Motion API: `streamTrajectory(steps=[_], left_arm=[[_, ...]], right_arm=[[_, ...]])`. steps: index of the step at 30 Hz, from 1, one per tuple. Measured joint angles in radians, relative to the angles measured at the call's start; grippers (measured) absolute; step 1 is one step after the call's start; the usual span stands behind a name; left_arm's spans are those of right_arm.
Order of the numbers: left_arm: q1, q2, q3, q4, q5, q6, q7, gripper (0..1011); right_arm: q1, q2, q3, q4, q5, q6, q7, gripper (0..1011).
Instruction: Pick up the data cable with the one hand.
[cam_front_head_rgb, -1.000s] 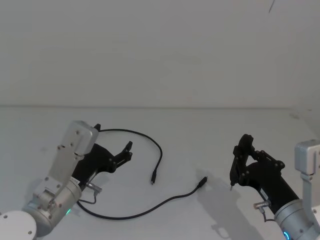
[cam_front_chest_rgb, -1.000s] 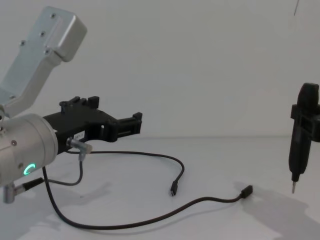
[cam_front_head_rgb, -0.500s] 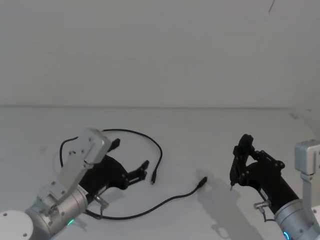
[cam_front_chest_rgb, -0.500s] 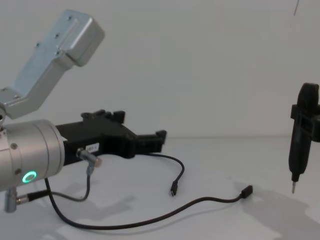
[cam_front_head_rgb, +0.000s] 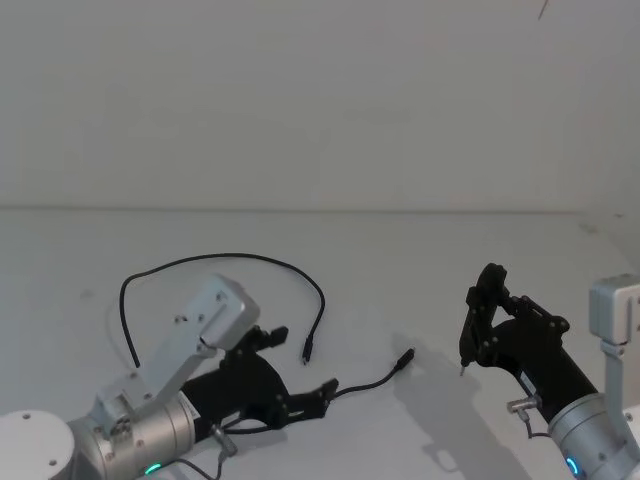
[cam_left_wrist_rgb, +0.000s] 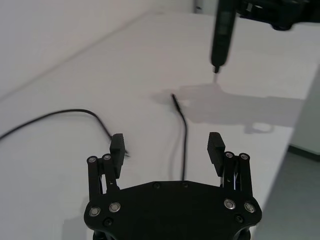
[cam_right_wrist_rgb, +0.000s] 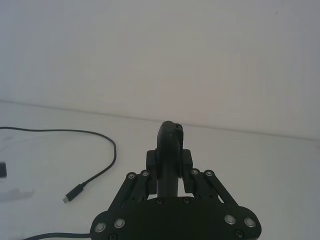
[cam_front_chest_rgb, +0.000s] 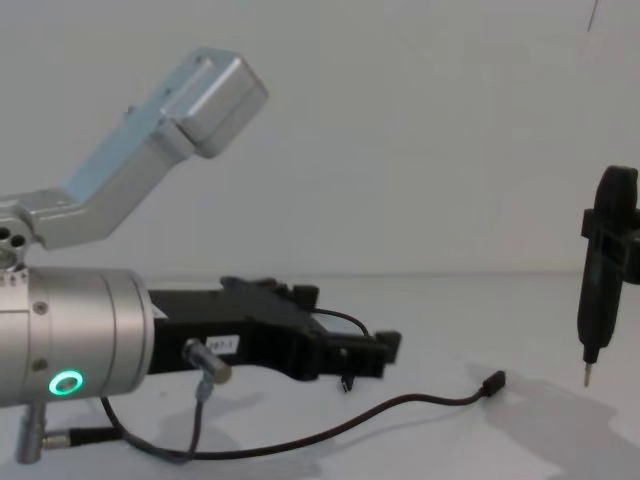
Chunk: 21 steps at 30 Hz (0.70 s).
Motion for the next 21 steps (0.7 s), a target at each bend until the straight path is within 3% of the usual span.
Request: streamTrajectory(steps=[6, 21], left_arm=[[-0.024, 0.000, 0.023, 0.008, -0.021, 0.057, -0.044, 1001], [-0.087, -0.025, 0.060, 0.074, -0.042, 0.131, -0.084, 1001]], right_arm=[[0.000, 0.000, 0.000, 0.000, 0.000, 0.000, 0.000, 279], [0.000, 0.000, 0.000, 0.000, 0.000, 0.000, 0.000, 279]])
